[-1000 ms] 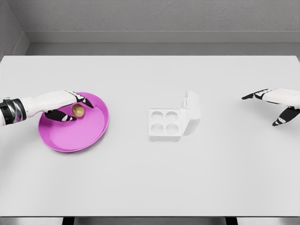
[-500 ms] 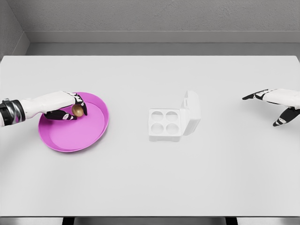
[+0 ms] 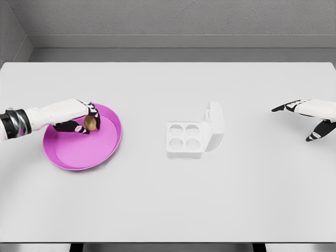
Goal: Pack egg into the box and close the box lid
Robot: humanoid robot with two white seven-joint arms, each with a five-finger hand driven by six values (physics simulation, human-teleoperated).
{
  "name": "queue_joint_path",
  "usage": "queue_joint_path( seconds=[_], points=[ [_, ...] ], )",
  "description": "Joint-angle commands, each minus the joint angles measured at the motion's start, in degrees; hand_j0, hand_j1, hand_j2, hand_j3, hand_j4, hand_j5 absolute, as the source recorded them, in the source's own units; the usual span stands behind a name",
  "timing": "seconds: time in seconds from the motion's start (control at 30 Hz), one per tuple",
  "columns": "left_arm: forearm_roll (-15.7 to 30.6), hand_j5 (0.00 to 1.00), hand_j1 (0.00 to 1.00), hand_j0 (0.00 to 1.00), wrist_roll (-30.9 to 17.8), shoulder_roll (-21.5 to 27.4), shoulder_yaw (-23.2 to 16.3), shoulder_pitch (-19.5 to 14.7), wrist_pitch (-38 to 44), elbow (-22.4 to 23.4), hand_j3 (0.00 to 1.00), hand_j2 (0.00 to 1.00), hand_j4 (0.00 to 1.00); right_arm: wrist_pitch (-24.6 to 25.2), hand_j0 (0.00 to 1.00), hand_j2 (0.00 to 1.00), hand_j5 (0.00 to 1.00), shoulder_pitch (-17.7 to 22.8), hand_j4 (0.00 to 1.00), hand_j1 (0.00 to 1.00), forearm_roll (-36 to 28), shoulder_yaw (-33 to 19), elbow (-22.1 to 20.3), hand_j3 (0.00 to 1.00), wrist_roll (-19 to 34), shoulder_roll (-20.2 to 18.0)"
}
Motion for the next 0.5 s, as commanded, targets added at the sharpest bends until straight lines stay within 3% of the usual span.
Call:
queue_joint_path(
  seconds=[0.0,0.17,0.47],
  points=[
    [1.2,0.39,0.39,0.39,0.1,-0.1,0.2,0.0,0.2,-0.6,0.39,0.39,0.39,0.1,1.0,1.0,1.0,0.0,1.0,1.0,-0.3,0.0,0.0,1.0,0.0,-0.1],
    [4.6,0.39,0.39,0.39,0.1,-0.2,-0.1,0.4,0.2,-2.4,0.39,0.39,0.39,0.1,1.0,1.0,1.0,0.0,1.0,1.0,-0.3,0.0,0.0,1.0,0.0,-0.3],
    [6.5,0.38,0.38,0.38,0.1,-0.8,-0.3,-0.1,0.2,-2.7,0.38,0.38,0.38,0.1,1.0,1.0,1.0,0.0,1.0,1.0,-0.3,0.0,0.0,1.0,0.0,-0.3]
  ],
)
